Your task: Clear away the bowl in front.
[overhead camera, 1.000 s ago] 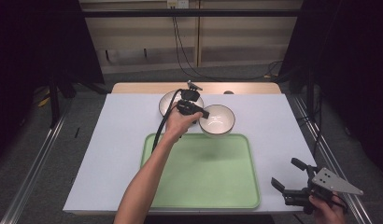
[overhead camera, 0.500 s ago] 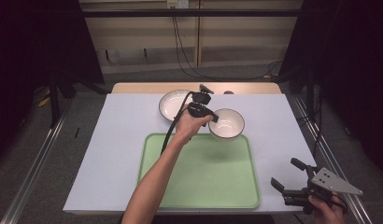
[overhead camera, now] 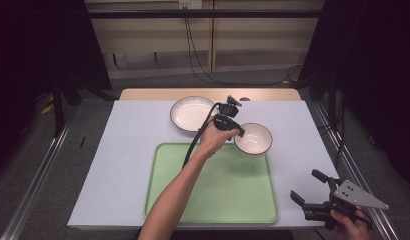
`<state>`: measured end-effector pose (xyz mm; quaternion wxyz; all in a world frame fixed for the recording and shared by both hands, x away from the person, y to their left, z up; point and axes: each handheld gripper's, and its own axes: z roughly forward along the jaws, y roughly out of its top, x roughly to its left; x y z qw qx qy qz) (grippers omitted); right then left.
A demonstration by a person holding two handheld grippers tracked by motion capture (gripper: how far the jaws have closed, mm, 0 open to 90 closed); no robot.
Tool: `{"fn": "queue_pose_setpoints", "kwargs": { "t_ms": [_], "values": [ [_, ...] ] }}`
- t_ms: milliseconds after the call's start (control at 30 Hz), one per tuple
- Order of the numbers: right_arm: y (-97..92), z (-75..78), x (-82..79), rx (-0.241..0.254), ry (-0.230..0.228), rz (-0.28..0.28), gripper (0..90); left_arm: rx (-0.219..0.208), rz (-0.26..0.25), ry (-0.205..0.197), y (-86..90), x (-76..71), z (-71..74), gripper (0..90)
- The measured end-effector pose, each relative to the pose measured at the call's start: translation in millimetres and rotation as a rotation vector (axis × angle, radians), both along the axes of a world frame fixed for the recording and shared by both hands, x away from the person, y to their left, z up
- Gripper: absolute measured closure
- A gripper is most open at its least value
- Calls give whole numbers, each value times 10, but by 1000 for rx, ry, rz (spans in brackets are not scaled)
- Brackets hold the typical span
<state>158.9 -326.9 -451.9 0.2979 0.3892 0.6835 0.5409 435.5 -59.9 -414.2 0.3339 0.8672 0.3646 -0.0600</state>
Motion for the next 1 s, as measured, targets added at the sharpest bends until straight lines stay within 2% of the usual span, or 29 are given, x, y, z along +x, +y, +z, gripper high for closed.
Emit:
{"fn": "queue_pose_setpoints", "kwargs": {
  "t_ms": [67,100,200,233,433,467,533,667,1000],
  "values": [
    [-2,-1,-1,-2,0,1,4,6,-1,7,-18,-7,-29,821],
    [-5,-1,-1,-2,-1,-1,4,-11,28,11,-47,-24,-50,821],
    [-8,0,-1,-3,-5,-2,4,-8,2,24,-69,-21,-90,820],
    [2,0,-5,2,1,-1,3,13,-15,25,-87,-29,-104,820],
    [-1,-3,-5,3,3,-1,3,13,-11,18,-112,-29,-155,820],
    [-2,-3,-3,4,3,2,3,4,14,21,-134,-40,-172,821],
    [3,0,-6,4,1,0,3,31,-12,25,-144,-26,-231,820],
    [1,-3,-4,3,1,-1,4,35,-1,32,-176,-32,-301,820],
    [-4,-1,-8,1,1,-6,4,26,-14,40,-193,-39,-325,821]
  ]
}}
